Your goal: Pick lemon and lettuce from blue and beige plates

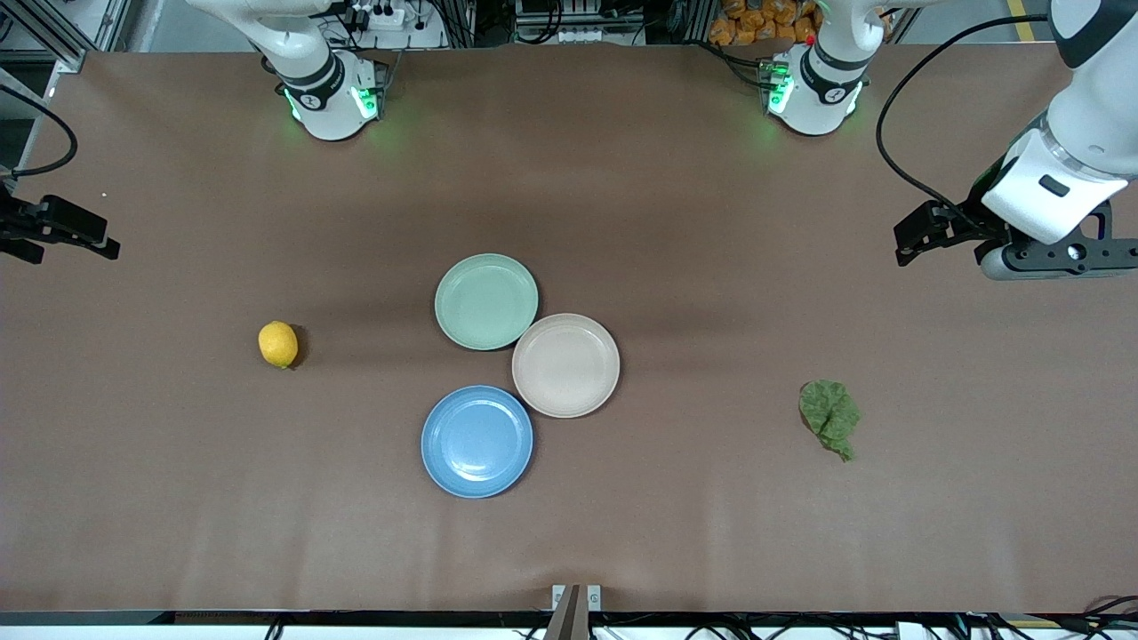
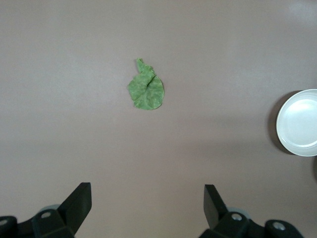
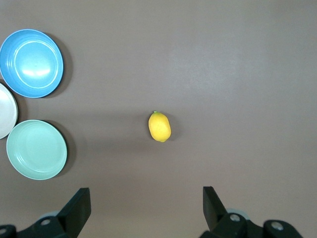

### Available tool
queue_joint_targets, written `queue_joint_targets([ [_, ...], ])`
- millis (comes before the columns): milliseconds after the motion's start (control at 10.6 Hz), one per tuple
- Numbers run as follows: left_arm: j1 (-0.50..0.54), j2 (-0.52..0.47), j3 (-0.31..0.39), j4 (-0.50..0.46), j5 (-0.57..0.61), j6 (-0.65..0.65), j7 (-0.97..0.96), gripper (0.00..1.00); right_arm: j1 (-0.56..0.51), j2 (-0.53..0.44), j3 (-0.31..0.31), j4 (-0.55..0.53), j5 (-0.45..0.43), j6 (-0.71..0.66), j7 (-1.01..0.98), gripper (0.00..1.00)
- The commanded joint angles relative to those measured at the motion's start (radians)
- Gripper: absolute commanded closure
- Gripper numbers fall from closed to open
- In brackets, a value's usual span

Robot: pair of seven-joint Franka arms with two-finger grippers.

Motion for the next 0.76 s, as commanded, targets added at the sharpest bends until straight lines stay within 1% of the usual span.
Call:
queue_joint_targets([
  [0, -0.001, 0.007, -0.001, 0.022, -0.004, -0.021, 0.005, 0.00, 0.011, 0.011, 0.003, 0.031, -0.025, -0.016, 0.031, 0.00],
  [189, -0.002, 0.008, -0.001, 0.020, -0.005, -0.019, 0.003, 0.00, 0.026, 0.011, 0.006, 0.039, -0.077, -0.016, 0.034, 0.00],
  [663, -0.002, 0.022, -0.001, 0.022, -0.011, -0.018, 0.005, 0.00, 0.025, 0.019, 0.003, 0.040, -0.088, -0.007, 0.032, 0.00],
])
